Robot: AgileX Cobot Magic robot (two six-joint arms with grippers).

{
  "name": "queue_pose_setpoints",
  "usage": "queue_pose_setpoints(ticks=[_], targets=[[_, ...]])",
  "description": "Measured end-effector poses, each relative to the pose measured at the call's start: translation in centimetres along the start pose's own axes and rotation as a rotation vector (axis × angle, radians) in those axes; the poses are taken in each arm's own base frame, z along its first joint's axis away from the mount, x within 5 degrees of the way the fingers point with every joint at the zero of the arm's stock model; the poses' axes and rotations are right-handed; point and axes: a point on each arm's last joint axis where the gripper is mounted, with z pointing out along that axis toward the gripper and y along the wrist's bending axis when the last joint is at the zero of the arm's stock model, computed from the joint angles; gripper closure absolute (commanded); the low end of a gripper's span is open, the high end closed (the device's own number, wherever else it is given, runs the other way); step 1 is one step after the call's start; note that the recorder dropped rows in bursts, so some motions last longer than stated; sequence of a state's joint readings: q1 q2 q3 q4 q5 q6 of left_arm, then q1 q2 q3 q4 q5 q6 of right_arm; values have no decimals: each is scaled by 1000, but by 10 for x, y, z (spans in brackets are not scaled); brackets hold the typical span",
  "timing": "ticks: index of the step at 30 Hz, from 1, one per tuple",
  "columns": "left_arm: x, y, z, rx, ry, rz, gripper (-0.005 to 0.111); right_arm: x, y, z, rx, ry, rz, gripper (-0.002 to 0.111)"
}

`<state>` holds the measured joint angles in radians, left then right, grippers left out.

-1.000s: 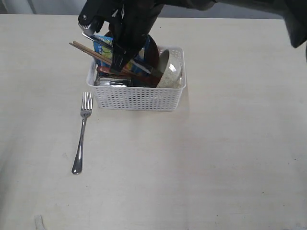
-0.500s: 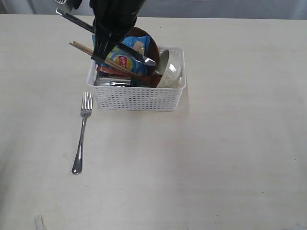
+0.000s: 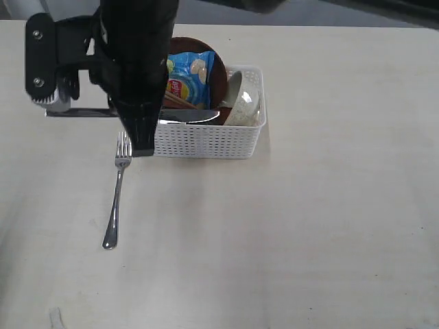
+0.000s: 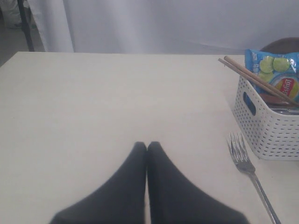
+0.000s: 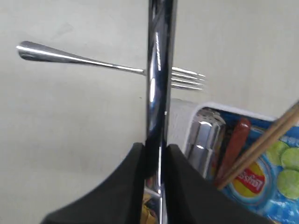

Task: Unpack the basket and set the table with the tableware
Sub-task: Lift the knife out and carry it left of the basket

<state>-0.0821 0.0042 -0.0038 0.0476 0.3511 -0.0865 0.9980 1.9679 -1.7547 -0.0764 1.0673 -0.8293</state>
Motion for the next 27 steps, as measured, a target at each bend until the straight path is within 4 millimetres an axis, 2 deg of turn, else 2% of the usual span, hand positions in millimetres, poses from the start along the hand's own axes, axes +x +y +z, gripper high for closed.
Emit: queue_pose_setpoints(ticks=[4, 7, 11, 20, 27], targets=[[0, 0, 0, 0, 0, 0, 107, -27, 31, -3, -59, 6, -219, 109], [0, 0, 0, 0, 0, 0, 107, -36, 44, -5, -68, 34, -405, 109], [0, 0, 0, 0, 0, 0, 107, -37, 45, -2, -54, 64, -565, 109], [0, 0, 0, 0, 0, 0, 107, -43, 45, 37, -60, 70, -805, 109], [0, 0, 0, 0, 0, 0, 107, -47, 45, 55, -45, 49, -1023, 109]])
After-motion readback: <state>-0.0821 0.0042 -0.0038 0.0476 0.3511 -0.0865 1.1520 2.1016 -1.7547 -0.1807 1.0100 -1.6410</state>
